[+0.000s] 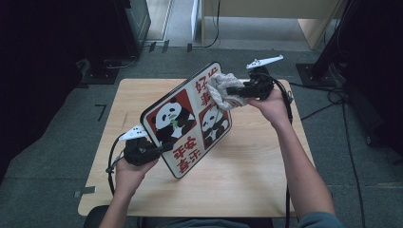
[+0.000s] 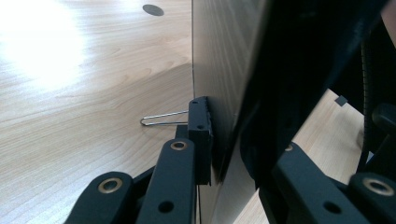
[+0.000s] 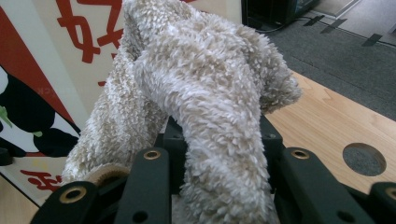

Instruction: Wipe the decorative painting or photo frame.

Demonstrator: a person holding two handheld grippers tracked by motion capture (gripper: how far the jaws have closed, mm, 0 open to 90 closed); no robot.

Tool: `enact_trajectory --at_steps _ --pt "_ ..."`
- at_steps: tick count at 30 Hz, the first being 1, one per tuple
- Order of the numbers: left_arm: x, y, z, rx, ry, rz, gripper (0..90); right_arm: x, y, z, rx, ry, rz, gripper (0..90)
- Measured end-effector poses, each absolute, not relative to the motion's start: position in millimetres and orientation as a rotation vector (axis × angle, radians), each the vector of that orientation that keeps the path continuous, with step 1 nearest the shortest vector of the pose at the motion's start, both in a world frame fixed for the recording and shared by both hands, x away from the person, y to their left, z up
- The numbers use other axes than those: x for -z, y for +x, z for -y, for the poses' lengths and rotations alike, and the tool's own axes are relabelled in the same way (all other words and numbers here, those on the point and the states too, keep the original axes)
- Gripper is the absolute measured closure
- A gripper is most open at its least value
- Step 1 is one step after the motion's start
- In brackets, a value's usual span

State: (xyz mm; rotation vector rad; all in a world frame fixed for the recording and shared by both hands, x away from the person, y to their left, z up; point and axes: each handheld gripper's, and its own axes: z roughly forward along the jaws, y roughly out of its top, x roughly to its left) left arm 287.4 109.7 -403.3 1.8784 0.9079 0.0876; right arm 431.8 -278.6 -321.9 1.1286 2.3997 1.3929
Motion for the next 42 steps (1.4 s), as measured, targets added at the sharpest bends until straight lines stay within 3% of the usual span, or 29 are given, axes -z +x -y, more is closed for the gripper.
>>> enact_trajectory --at_steps 42 --pt "403.3 286.7 -109.8 -0.088 1.882 -0.9 79.3 378.6 422.2 289.7 -1.399 1.2 -2.442 66.3"
